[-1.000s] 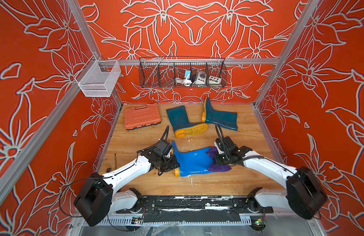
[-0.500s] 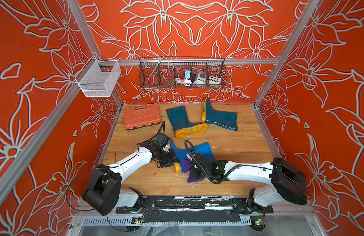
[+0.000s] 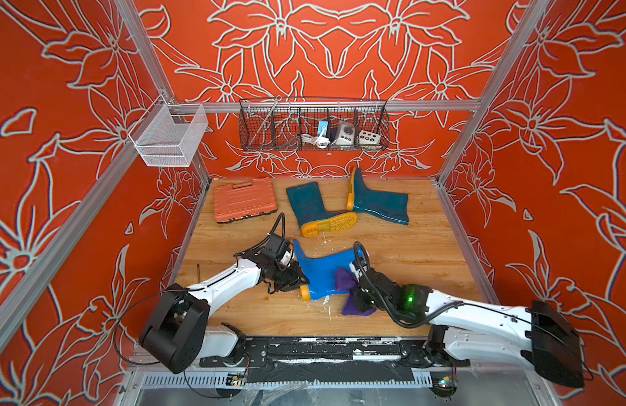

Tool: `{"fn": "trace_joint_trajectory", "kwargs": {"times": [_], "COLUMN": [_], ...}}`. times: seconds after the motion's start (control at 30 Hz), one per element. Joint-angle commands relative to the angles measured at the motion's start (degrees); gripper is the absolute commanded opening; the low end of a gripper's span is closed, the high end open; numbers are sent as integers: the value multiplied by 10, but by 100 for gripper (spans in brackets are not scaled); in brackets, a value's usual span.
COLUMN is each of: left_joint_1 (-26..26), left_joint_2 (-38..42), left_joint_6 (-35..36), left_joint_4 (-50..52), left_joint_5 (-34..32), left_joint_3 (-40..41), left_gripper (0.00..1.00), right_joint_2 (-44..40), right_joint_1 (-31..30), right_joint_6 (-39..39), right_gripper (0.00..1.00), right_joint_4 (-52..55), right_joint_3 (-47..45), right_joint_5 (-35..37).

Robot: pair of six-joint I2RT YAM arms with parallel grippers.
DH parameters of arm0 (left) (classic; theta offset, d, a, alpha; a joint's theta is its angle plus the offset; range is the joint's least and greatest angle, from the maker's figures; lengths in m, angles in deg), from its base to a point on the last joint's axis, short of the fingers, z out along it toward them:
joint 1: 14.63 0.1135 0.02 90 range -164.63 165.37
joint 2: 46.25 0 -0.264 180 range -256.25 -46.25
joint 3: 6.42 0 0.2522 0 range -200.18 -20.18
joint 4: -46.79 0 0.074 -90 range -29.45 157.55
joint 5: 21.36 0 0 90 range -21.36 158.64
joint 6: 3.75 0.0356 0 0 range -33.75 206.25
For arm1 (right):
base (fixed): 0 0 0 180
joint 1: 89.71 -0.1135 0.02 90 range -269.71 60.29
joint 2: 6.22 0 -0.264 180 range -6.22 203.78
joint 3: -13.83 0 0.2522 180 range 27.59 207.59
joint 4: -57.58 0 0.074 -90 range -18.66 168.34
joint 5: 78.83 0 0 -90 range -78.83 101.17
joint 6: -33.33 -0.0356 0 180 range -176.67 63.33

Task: Wipe the rubber boots with a cloth
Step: Wipe the dirt off the rubber boot.

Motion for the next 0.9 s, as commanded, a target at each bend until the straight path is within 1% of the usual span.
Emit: {"fn": "trace_joint_trajectory", "kwargs": {"times": [0.0, 0.07, 0.1, 0.17, 0.23, 0.3, 0.37, 0.4, 0.47, 0.57, 0.63, 0.7, 0.77, 0.83, 0.87], "left_joint_1": [-18, -21, -22, -22, -24, -27, -28, -29, -30, -37, -41, -43, -44, -45, -47], "left_joint_2": [12, 5, 0, -3, 3, 14, 20, 21, 19, 17, 14, 11, 8, 10, 10], "left_joint_6": [39, 49, 53, 60, 70, 92, 109, 116, 124, 121, 118, 120, 124, 127, 131], "left_joint_4": [14, 6, 4, 4, 6, 15, 26, 32, 35, 23, 12, 7, 10, 8, 9], "left_joint_5": [27, 26, 27, 26, 23, 18, 12, 9, 6, 2, 6, 11, 12, 13, 12], "left_joint_3": [15, 18, 18, 17, 17, 17, 17, 16, 17, 25, 30, 32, 28, 23, 18], "left_gripper": [0, 0, 0, 0, 0, 0, 0, 0, 0, 0, 0, 0, 0, 0, 0], "right_joint_2": [87, 149, 174, 201, 193, 164, 129, 110, 87, 105, 146, 204, 261, 307, 324], "right_joint_1": [-10, -10, -8, 13, 61, 150, 227, 247, 251, 241, 214, 176, 151, 147, 152], "right_joint_6": [17, 46, 60, 67, 57, 44, 59, 74, 99, 77, 61, 56, 52, 45, 43], "right_gripper": [0, 0, 0, 0, 0, 0, 0, 0, 0, 0, 0, 0, 0, 0, 0], "right_joint_4": [-76, -90, -82, -33, -8, -2, 13, 31, 52, 12, -23, -41, -53, -68, -64], "right_joint_3": [59, 99, 116, 138, 113, 58, 23, 24, 43, 81, 124, 185, 234, 259, 263], "right_joint_5": [-53, -85, -89, -82, -89, -115, -138, -142, -141, -199, -226, -245, -273, -306, -306]}}
